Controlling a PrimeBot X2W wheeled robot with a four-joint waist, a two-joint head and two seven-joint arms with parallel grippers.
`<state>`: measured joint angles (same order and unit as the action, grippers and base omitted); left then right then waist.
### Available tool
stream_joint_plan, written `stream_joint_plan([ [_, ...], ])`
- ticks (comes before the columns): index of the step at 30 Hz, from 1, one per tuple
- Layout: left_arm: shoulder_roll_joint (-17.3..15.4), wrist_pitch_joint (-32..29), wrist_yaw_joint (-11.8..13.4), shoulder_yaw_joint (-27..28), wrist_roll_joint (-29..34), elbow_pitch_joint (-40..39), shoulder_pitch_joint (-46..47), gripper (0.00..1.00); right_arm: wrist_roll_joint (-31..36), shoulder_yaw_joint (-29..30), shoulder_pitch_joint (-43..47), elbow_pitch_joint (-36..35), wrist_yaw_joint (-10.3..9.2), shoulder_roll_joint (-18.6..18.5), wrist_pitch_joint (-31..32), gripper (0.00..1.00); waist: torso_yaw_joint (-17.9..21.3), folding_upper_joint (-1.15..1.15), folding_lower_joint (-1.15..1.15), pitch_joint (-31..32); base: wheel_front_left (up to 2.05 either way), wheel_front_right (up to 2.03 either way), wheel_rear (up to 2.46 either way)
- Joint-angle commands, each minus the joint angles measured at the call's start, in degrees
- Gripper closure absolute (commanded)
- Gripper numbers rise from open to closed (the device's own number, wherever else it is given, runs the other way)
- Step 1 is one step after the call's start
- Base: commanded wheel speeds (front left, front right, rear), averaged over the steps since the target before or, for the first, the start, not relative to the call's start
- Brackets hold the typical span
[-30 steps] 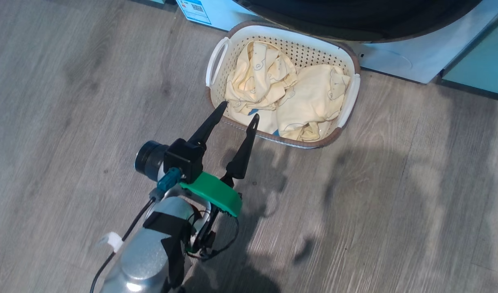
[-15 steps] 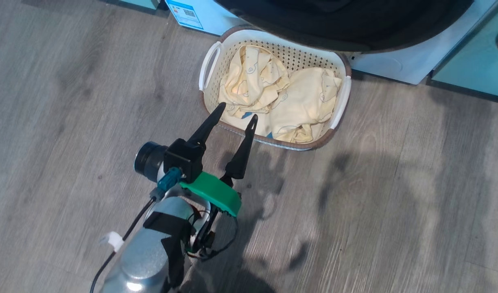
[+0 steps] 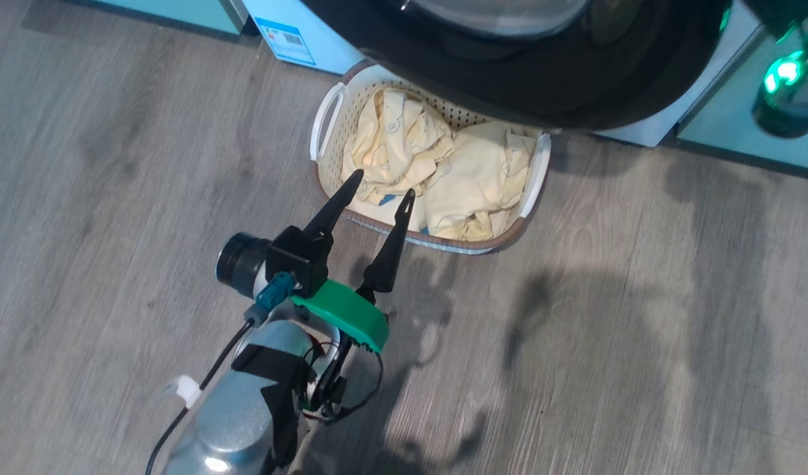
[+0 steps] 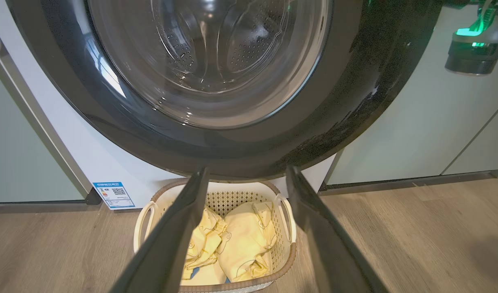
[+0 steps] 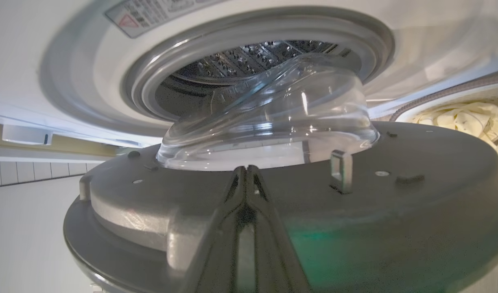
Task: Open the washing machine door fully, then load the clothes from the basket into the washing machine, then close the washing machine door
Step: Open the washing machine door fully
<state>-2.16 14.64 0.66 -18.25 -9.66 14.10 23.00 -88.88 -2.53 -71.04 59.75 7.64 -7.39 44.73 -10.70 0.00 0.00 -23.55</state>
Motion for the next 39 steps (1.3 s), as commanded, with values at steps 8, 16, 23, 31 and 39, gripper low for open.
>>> stream_joint_plan([
  [8, -0.72, 0.36, -0.27, 3.29, 0.74, -0.11, -0.95, 0.00, -1.71, -2.00, 6.29, -6.31, -0.15, 3.54, 3.82, 1.00, 1.18, 0.00, 0.00, 3.70, 0.00, 0.00, 0.00],
  [16, -0.72, 0.36, -0.73, 4.68, 1.25, 1.07, -2.85, 0.00, -3.36, -4.78, 12.53, -8.43, -0.15, 4.39, 5.27, 1.00, 2.11, 0.00, 0.00, 7.56, 0.00, 0.00, 0.00],
  [23, -0.72, 0.36, -1.65, 5.39, 1.95, 2.19, -4.37, 0.00, -10.50, -12.08, 17.88, -11.58, -0.15, 4.49, 4.82, 1.00, 2.20, 0.00, 0.00, 10.69, 0.00, 0.00, 0.00],
  [31, -0.72, 0.36, -2.20, 5.22, 2.02, 2.54, -5.73, 0.00, -18.03, -21.99, 21.92, -15.00, -0.15, 4.50, 1.62, 1.00, 1.34, 0.00, 0.00, 12.97, 0.00, 0.00, 0.00],
  [39, -0.72, 0.36, -2.44, 4.81, 2.06, 3.03, -7.16, 0.00, -23.46, -28.79, 24.82, -17.49, -0.15, 4.50, -0.61, 1.00, 0.56, 0.00, 0.00, 15.22, 0.00, 0.00, 0.00],
])
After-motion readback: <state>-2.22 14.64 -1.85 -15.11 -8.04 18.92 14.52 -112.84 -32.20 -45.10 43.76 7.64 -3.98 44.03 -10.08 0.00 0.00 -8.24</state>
